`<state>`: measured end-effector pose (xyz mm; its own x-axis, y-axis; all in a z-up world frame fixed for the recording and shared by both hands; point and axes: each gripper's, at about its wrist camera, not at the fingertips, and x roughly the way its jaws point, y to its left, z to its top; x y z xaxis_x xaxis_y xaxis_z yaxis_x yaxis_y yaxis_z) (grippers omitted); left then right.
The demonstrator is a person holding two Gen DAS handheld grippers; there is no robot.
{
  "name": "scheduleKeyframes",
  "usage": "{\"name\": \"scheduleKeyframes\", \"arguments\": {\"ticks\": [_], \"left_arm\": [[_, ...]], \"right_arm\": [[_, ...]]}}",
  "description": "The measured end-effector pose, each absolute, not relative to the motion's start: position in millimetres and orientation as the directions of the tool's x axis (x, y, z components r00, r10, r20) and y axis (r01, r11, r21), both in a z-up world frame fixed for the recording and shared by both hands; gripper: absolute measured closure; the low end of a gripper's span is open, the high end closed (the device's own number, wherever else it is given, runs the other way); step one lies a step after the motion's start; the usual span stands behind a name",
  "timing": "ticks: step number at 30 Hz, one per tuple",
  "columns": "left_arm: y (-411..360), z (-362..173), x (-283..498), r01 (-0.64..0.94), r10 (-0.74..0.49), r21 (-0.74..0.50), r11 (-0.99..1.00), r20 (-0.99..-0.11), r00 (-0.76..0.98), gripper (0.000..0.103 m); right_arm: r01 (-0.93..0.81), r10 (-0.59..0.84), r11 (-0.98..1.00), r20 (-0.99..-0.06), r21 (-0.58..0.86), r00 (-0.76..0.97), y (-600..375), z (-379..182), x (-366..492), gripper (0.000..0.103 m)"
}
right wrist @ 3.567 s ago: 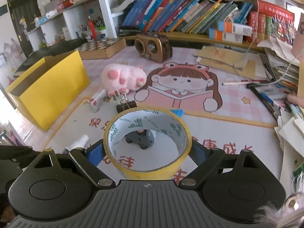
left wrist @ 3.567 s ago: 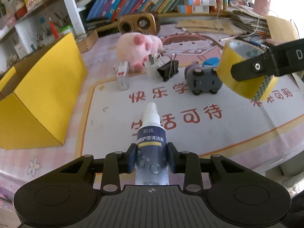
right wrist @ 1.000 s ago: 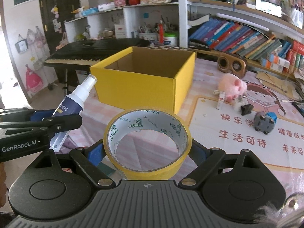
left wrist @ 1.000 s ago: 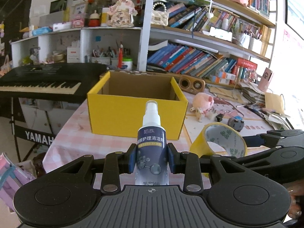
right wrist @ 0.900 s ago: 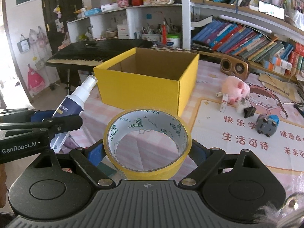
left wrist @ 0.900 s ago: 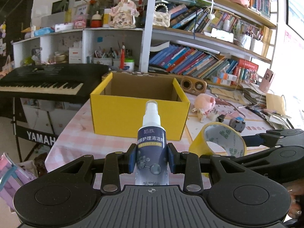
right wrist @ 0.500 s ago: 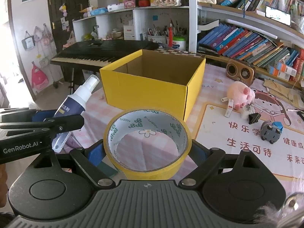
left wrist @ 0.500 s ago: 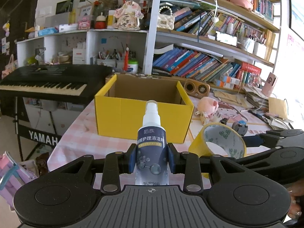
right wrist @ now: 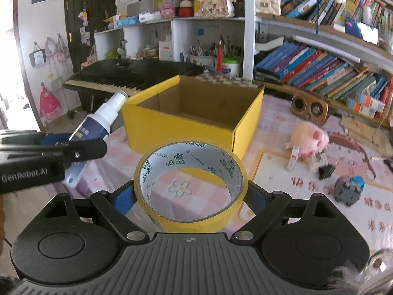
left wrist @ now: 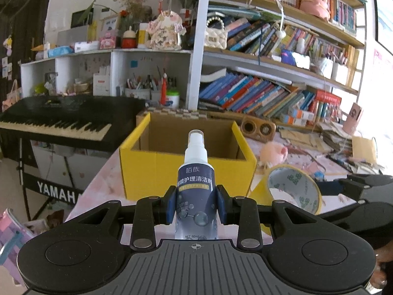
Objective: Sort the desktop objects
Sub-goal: 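Carry the spray bottle and tape roll over the yellow cardboard box, then open the right tool to drop the tape while the left tool releases the bottle into the box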
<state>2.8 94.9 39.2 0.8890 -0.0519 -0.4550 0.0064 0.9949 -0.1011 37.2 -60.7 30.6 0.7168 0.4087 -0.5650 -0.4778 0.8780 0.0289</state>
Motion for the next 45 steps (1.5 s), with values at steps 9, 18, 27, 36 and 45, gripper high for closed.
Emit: {"name": "scheduleKeyframes", "arguments": {"ticks": [9, 18, 27, 36, 45], "left_arm": [[110.2, 56.5, 39.8, -0.018, -0.027, -0.105, 0.994, -0.415, 0.910, 0.070], [119.2, 59.6, 86.1, -0.050, 0.006, -0.101, 0.994, -0.395, 0.919, 0.070], [121.8, 58.5, 133.4, -0.079, 0.035, -0.093, 0.993, -0.399, 0.916, 0.070], [117.6, 38.6, 178.7, -0.085, 0.039, -0.073, 0.994, -0.484, 0.874, 0.070], [106.8, 16.0, 222.5, -0.041, 0.014, -0.033, 0.999, -0.588, 0.809, 0.070]], "right_arm": [[-0.492, 0.419, 0.871, -0.510, -0.010, 0.751, -60.3, 50.9, 71.2, 0.013], [-0.522, 0.445, 0.852, -0.462, -0.046, 0.767, -52.1, 70.4, 127.2, 0.013], [-0.582, 0.482, 0.808, -0.463, -0.093, 0.744, -37.9, 71.0, 182.4, 0.013], [-0.666, 0.511, 0.732, -0.529, -0.147, 0.678, -21.4, 52.1, 231.4, 0.013], [-0.783, 0.511, 0.588, -0.656, -0.203, 0.555, -1.3, 23.8, 276.9, 0.013]]}}
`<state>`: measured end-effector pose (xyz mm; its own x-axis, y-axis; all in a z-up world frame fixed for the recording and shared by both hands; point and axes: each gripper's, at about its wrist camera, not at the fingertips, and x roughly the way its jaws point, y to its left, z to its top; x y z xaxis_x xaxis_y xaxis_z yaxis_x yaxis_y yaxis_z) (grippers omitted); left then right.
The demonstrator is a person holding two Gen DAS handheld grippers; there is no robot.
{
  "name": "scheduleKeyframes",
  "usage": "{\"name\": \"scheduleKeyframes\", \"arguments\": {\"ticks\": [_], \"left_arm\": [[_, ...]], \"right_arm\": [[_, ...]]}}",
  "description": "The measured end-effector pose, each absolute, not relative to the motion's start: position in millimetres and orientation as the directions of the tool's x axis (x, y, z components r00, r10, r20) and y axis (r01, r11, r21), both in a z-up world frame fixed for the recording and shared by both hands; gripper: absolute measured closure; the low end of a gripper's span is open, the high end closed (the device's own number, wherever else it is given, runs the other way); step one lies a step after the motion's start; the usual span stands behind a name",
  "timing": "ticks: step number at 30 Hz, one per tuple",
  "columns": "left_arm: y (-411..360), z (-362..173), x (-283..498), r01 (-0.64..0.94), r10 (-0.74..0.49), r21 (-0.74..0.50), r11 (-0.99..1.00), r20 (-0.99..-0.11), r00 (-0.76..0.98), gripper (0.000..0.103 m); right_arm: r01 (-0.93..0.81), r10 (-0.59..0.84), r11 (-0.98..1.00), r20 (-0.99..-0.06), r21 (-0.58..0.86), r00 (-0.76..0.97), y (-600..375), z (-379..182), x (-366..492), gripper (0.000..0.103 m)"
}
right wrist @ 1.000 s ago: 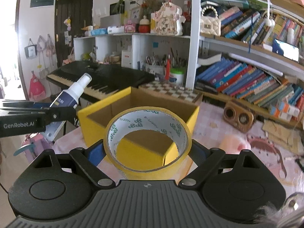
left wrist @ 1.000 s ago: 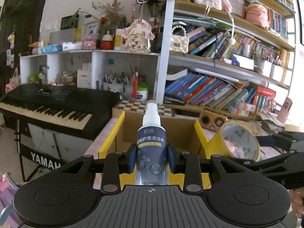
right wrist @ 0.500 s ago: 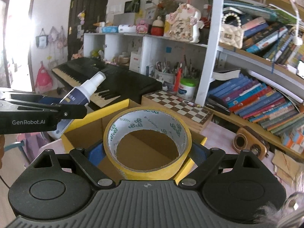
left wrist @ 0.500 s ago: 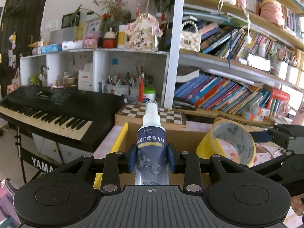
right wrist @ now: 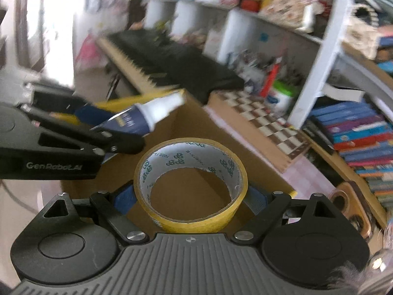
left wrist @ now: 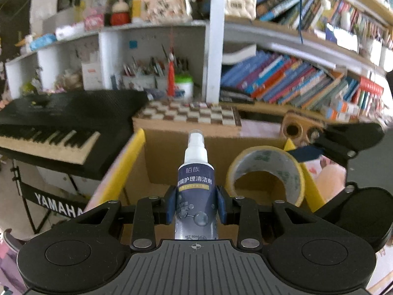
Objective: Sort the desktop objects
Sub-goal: 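Open the right tool to drop the tape while the left tool releases the bottle into the box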
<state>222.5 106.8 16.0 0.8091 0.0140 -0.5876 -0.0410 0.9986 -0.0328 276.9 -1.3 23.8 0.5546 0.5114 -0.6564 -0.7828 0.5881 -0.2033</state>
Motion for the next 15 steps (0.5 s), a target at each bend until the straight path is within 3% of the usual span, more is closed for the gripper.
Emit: {"name": "scheduleKeyframes", "arguments": {"ticks": [7, 15], "left_arm": [[103.3, -7.6, 242.2, -0.035, 0.013, -0.019, 0.999, -0.684, 0.730, 0.070], [95.7, -27.2, 248.9, -0.003, 0.027, 0.033, 0.999, -0.747, 0.664, 0.070]], "right_arm": [[-0.872, 0.451, 0.425, -0.778, -0.244, 0.437, 15.0, 0.4, 303.7, 0.013], [-0.907, 0.379, 0.302, -0.836, -0.294, 0.397, 26.3, -17.7, 318.6, 0.013]]}}
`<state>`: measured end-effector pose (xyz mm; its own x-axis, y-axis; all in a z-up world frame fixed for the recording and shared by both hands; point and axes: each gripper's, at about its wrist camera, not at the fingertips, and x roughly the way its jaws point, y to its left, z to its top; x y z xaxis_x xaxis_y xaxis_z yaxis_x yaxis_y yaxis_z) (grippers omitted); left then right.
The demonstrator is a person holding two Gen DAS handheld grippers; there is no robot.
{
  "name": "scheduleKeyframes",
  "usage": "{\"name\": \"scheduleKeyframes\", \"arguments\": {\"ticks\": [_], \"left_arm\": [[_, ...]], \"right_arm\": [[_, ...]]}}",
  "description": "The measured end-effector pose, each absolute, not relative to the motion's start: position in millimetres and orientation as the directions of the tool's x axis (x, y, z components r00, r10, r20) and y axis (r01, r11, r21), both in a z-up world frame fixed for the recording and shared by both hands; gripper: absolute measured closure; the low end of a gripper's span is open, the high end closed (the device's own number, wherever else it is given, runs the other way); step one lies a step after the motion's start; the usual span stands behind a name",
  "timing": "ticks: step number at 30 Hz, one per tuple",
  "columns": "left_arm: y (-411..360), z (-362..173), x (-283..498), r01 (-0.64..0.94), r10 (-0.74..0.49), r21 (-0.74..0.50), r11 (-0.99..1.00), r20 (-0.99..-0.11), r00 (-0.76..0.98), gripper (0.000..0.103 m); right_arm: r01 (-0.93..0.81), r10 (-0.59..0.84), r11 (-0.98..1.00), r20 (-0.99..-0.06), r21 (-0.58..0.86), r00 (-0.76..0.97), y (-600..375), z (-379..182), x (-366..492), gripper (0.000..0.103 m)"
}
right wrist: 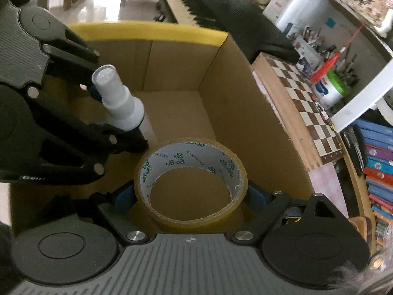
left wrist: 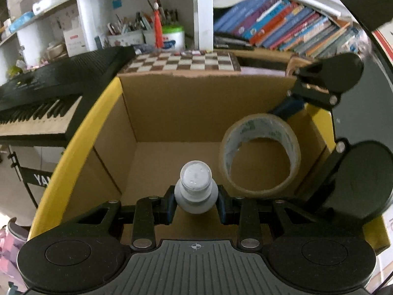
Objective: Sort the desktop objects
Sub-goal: 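Open the right tool to drop the tape while the left tool releases the bottle into the box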
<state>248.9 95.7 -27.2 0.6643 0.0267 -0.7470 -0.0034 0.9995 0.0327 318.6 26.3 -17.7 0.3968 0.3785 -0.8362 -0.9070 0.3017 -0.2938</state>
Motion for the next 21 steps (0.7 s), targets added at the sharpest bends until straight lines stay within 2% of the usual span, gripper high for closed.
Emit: {"name": "scheduleKeyframes", "arguments": {"ticks": [11, 13, 17, 21], "left_arm": [[94.5, -28.1, 247.9, 0.017, 0.028, 0.053, 0.998, -0.743, 0.668, 0.068], [94.6, -28.0, 246.9, 0.010, 0.041, 0.065, 0.998, -0.737, 0.675, 0.054], [97.9, -22.8, 244.2, -0.014, 0.058, 0.067, 0.998, -0.714, 0.697, 0.046], [102.2, -11.9, 236.2, -0.047, 0.079, 0.065, 0.997, -0.666, 0.742, 0.030]], "right_arm": [[-0.918, 0.361, 0.244, -0.849, -0.314, 0.386, 31.9, -23.6, 320.8, 0.013], [-0.920, 0.357, 0.236, -0.853, -0.313, 0.382, 32.7, -23.8, 320.2, 0.013], [-0.918, 0.361, 0.265, -0.852, -0.295, 0.378, 32.0, -22.6, 322.1, 0.013], [-0.915, 0.377, 0.295, -0.847, -0.275, 0.376, 30.9, -20.5, 324.1, 0.012]]}}
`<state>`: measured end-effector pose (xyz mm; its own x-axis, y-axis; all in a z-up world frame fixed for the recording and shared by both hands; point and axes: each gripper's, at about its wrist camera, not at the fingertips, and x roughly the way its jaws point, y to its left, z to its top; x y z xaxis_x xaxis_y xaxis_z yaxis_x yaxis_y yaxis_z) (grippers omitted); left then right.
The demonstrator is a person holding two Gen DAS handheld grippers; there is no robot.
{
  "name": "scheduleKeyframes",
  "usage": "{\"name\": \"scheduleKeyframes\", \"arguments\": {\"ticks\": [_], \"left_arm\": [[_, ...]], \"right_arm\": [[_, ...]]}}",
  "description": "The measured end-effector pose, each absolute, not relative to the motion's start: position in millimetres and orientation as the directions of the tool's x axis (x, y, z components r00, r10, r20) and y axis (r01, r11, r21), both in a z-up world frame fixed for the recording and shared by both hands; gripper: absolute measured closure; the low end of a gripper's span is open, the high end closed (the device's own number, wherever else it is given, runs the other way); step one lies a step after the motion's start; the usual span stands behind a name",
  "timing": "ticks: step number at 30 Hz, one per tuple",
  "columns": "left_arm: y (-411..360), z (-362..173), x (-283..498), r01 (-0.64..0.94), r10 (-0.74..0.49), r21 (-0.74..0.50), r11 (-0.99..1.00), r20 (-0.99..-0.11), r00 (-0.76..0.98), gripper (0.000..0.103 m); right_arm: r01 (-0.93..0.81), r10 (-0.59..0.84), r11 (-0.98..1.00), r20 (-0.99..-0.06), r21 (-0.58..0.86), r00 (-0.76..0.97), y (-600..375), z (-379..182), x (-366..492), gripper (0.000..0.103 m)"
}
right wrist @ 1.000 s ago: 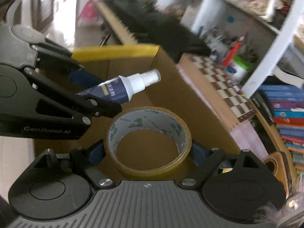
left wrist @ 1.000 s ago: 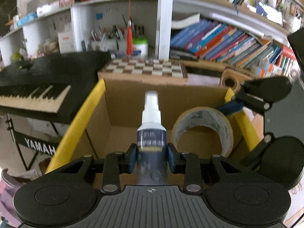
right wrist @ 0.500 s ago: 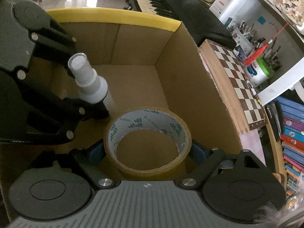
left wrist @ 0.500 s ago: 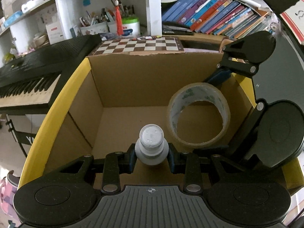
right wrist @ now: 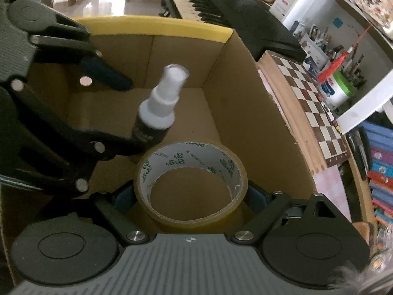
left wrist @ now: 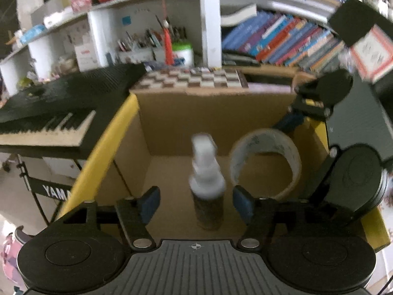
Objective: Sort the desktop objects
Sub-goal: 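Open the right tool to drop the tape while the left tool releases the bottle into the box, then lift both open tools out of the yellow box and back away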
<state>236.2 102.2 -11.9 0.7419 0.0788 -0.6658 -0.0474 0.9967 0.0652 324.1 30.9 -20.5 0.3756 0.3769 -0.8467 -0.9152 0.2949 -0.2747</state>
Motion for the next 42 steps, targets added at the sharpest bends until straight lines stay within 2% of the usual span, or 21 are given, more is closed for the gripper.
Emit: {"name": "scheduleKeyframes", "arguments": {"ticks": [4, 12, 16, 28, 36, 42], "left_arm": [[108.7, 2.6, 224.2, -0.115, 0.118, 0.043, 0.992, -0.596, 0.795, 0.016], [117.4, 30.3, 201.4, -0.152, 0.121, -0.020, 0.988, -0.505, 0.854, 0.014], [114.6, 38.4, 185.8, -0.162, 0.130, -0.026, 0.987, -0.470, 0.873, 0.008], [106.8, 46.7, 142.0, -0.137, 0.104, -0.044, 0.990, -0.437, 0.893, 0.008], [106.3, 50.6, 103.6, -0.124, 0.088, -0.059, 0.991, -0.422, 0.902, 0.006], [103.9, 48.9, 76.5, -0.103, 0.069, -0.056, 0.993, -0.428, 0.901, 0.004]], "right_arm": [[-0.900, 0.360, 0.304, -0.837, -0.313, 0.413, 29.4, -18.9, 319.9, 0.009], [-0.849, 0.397, 0.389, -0.767, -0.356, 0.504, 13.9, 6.2, 298.7, 0.009], [-0.824, 0.435, 0.463, -0.726, -0.327, 0.533, -1.3, 22.4, 286.1, 0.009], [-0.677, 0.447, 0.688, -0.581, -0.263, 0.680, -39.9, 55.1, 244.2, 0.009], [-0.537, 0.428, 0.839, -0.498, -0.091, 0.754, -74.4, 65.7, 204.0, 0.009], [-0.447, 0.375, 0.893, -0.472, -0.048, 0.798, -90.0, 69.0, 167.4, 0.009]]}}
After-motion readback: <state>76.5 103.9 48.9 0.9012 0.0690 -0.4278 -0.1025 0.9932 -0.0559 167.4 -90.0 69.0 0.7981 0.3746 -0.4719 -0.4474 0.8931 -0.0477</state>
